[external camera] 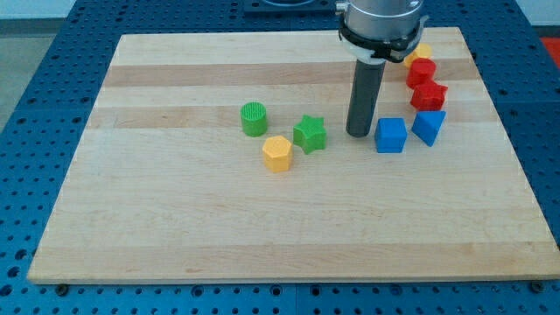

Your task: Push the blue cube to the bottom of the blue triangle

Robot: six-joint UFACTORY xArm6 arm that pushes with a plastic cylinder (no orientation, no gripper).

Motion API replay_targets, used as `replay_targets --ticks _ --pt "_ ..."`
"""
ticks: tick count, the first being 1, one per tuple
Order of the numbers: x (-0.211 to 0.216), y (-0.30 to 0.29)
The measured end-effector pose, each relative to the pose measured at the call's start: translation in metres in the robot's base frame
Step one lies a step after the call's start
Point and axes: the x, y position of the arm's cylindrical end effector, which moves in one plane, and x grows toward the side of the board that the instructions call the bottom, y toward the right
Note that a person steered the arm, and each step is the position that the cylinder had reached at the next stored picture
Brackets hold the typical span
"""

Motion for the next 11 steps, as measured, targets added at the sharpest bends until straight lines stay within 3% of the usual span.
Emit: replay_targets --ticks 1,2,3,5,7,9,11 --pt "-0.029 0.029" --pt "-0.03 0.034" --pt "-0.016 0.034" --pt "0.069 0.028" --pt "0.065 0.008" --pt "0.127 -0.034" --pt "0.113 0.022"
